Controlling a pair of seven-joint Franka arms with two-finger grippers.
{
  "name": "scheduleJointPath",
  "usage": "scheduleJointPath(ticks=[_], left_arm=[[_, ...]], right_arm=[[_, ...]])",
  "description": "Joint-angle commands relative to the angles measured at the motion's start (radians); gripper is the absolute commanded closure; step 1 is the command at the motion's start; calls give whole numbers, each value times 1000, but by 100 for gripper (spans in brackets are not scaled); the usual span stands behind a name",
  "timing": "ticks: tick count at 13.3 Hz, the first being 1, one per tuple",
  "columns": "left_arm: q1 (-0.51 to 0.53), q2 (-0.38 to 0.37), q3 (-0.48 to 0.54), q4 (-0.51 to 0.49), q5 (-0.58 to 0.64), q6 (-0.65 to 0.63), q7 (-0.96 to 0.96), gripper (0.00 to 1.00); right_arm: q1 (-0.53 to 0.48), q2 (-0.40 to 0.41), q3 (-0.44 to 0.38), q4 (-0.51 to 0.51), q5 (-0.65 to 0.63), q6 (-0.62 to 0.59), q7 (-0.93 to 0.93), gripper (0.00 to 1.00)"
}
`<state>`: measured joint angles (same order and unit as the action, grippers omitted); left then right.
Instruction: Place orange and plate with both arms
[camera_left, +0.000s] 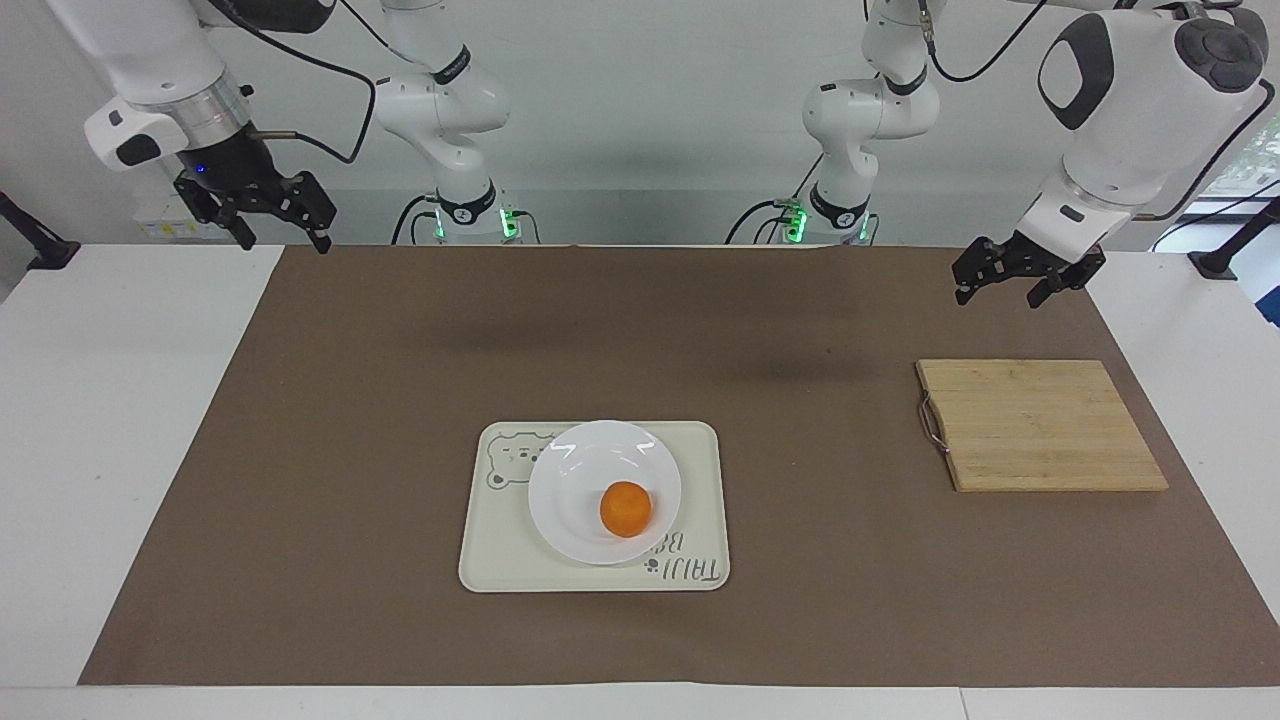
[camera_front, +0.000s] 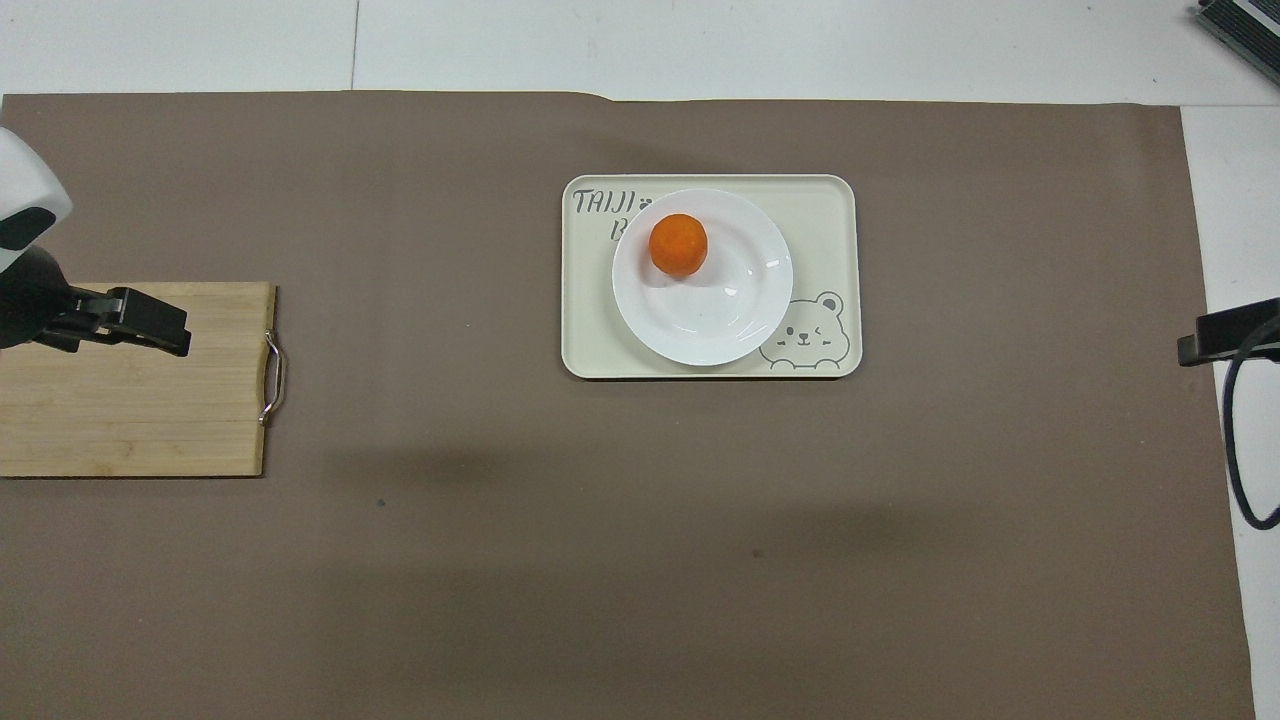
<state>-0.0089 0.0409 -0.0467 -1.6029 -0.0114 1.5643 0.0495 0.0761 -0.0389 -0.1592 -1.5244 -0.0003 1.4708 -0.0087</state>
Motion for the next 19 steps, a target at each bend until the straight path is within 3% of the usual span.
scheduleJointPath(ticks=[1, 8, 12, 16, 19], left_arm=[[4, -12, -5, 0, 19, -15, 9, 0], [6, -12, -5, 0, 19, -15, 9, 0], [6, -12, -5, 0, 19, -13, 10, 0], [6, -12, -5, 0, 19, -13, 10, 0], [4, -12, -5, 0, 19, -15, 12, 0]], right_arm=[[-2, -25, 14, -22, -37, 8, -2, 0], [-41, -27, 20, -31, -30, 16, -8, 0], [-91, -10, 92, 3, -15, 0, 13, 0], [-107, -67, 119, -77, -15, 8, 70, 0], [-88, -61, 121, -71, -18, 42, 70, 0]])
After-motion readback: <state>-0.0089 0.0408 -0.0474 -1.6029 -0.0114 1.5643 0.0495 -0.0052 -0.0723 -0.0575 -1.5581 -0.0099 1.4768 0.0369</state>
